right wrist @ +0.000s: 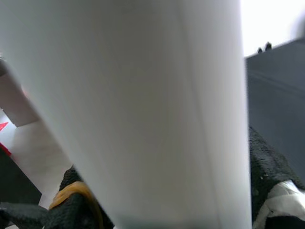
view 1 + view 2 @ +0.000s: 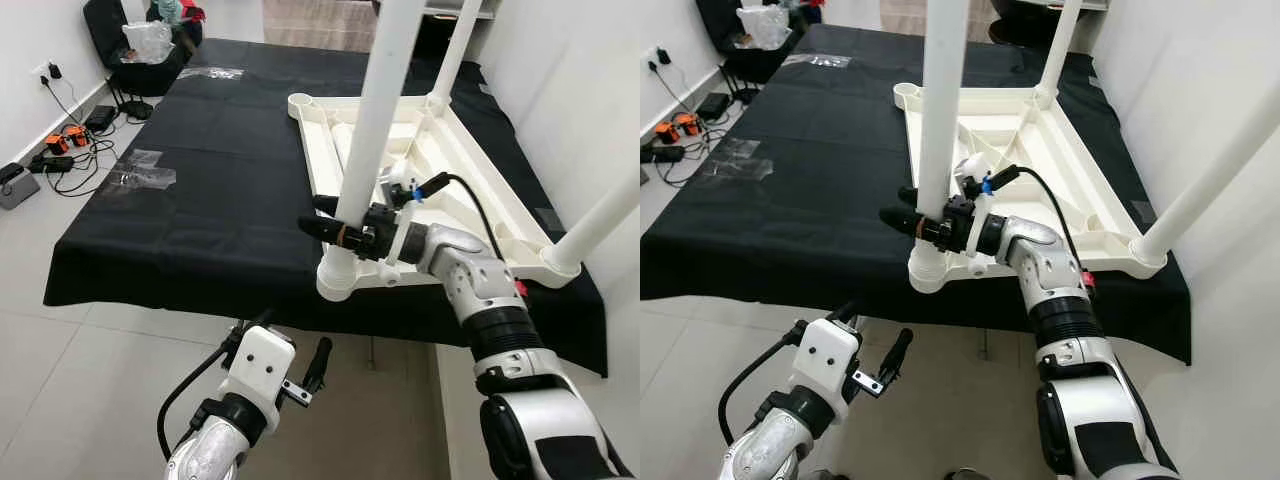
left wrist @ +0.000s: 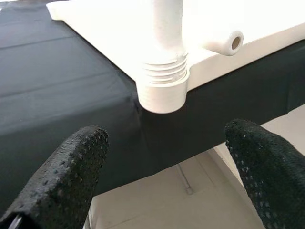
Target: Building children table
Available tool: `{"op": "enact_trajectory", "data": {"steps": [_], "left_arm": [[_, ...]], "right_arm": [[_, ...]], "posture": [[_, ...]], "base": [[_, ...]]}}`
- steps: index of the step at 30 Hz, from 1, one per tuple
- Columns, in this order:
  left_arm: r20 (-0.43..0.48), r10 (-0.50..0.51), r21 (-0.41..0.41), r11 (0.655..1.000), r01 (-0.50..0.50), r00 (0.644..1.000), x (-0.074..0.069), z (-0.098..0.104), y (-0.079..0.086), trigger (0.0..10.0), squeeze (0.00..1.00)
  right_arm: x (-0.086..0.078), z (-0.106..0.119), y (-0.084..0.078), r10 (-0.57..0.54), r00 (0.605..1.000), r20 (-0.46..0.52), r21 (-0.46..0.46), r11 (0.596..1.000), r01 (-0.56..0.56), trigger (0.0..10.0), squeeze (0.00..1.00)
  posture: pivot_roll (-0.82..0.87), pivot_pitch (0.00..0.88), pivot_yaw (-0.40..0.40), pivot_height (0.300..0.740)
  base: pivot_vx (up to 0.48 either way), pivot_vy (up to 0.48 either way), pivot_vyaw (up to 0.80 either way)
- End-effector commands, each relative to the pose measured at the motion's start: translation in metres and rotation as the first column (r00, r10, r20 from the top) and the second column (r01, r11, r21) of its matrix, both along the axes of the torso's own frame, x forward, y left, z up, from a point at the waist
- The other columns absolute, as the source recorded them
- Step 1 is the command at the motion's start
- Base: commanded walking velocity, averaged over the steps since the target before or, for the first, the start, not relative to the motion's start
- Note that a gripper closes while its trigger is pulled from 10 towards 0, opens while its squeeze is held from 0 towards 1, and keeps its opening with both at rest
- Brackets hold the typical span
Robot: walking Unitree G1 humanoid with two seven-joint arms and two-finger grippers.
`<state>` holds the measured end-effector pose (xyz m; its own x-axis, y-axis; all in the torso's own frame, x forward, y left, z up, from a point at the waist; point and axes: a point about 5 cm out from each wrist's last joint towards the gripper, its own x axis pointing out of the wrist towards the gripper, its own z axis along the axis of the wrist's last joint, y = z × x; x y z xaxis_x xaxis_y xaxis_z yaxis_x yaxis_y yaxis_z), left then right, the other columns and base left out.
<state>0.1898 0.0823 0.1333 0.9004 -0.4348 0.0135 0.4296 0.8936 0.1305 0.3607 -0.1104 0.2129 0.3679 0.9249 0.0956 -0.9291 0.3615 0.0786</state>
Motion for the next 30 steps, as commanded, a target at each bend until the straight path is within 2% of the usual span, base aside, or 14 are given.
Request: {"op": "enact_trajectory", "data": {"steps": [1,2,8,13,15,17,18,19,20,22,23,24,25,30], "left_arm": [[-0.013,0.003,0.008,1.000,-0.003,1.000,-0.002,-0.004,-0.001,10.0,0.00],[-0.013,0.003,0.008,1.000,-0.003,1.000,-0.002,-0.004,-0.001,10.0,0.00],[-0.013,0.003,0.007,1.000,-0.002,1.000,-0.003,-0.004,-0.001,10.0,0.00],[-0.014,-0.002,0.008,1.000,0.002,1.000,-0.002,-0.004,-0.001,10.0,0.00],[-0.013,-0.002,0.008,1.000,0.002,1.000,-0.002,-0.004,-0.001,10.0,0.00],[-0.012,-0.003,0.009,1.000,0.003,1.000,-0.001,-0.004,-0.001,10.0,0.00],[-0.012,-0.003,0.009,1.000,0.003,1.000,-0.001,-0.004,-0.001,10.0,0.00],[-0.012,-0.003,0.010,1.000,0.003,1.000,-0.001,-0.004,-0.001,10.0,0.00],[-0.012,-0.003,0.010,1.000,0.003,1.000,-0.001,-0.004,-0.001,10.0,0.00],[-0.011,-0.005,0.011,1.000,0.005,1.000,-0.001,-0.004,0.000,10.0,0.00],[-0.011,-0.005,0.011,1.000,0.005,1.000,-0.001,-0.004,0.000,10.0,0.00],[-0.011,-0.007,0.013,1.000,0.007,1.000,-0.001,-0.004,-0.001,10.0,0.00],[-0.011,-0.007,0.013,1.000,0.007,1.000,-0.001,-0.004,-0.001,10.0,0.00],[-0.010,-0.007,0.016,1.000,0.007,1.000,0.000,-0.004,0.000,10.0,0.00]], "right_arm": [[0.001,0.005,0.007,0.027,0.999,0.016,0.026,0.999,-0.028,3.5,0.00],[0.003,0.007,0.007,-0.002,1.000,0.006,0.052,0.999,0.002,0.0,0.00],[0.013,0.006,0.002,-0.155,0.988,0.024,0.057,0.987,0.153,0.0,0.00],[0.025,-0.007,-0.012,-0.481,0.877,0.024,-0.052,0.875,0.481,0.0,0.00],[0.026,-0.010,-0.014,-0.526,0.850,0.026,-0.071,0.847,0.526,0.0,0.00],[0.026,-0.016,-0.023,-0.686,0.727,0.022,-0.109,0.721,0.684,0.0,0.00],[0.026,-0.016,-0.023,-0.686,0.727,0.022,-0.109,0.721,0.684,0.0,0.00],[0.023,-0.019,-0.038,-0.849,0.529,0.018,-0.129,0.522,0.843,0.0,0.00],[0.023,-0.019,-0.038,-0.849,0.529,0.018,-0.129,0.522,0.843,0.0,0.00],[0.013,-0.020,-0.050,-0.959,0.283,0.006,-0.122,0.280,0.952,0.0,0.00],[0.013,-0.020,-0.050,-0.959,0.283,0.006,-0.122,0.280,0.952,0.0,0.00],[-0.001,-0.017,-0.051,-0.992,0.124,-0.009,-0.088,0.124,0.988,0.0,0.00],[-0.007,-0.015,-0.052,-0.998,0.066,-0.021,-0.078,0.067,0.995,0.0,0.00],[-0.013,-0.016,-0.041,-0.998,0.019,-0.067,-0.094,0.025,0.995,0.0,0.00]], "posture": [[0.09,0.098,-0.098,0.740],[0.09,0.096,-0.099,0.740],[0.09,0.091,-0.097,0.740],[0.08,0.097,-0.095,0.740],[0.08,0.097,-0.095,0.740],[0.08,0.100,-0.095,0.740],[0.08,0.100,-0.095,0.740],[0.08,0.103,-0.092,0.740],[0.08,0.103,-0.092,0.740],[0.08,0.105,-0.092,0.740],[0.08,0.105,-0.092,0.740],[0.08,0.106,-0.092,0.740],[0.08,0.106,-0.092,0.740],[0.08,0.107,-0.093,0.740]], "base": [[0.000,0.000,0.00],[0.000,0.000,0.00],[0.000,0.000,0.00],[0.000,0.000,0.00],[0.000,0.000,0.00],[0.000,0.000,0.00],[0.000,0.000,0.00],[0.000,0.000,0.00],[0.000,0.000,0.00],[0.000,0.000,0.00],[0.000,0.000,0.00],[0.000,0.000,0.00],[0.000,0.000,0.00],[0.000,0.000,0.00]]}}
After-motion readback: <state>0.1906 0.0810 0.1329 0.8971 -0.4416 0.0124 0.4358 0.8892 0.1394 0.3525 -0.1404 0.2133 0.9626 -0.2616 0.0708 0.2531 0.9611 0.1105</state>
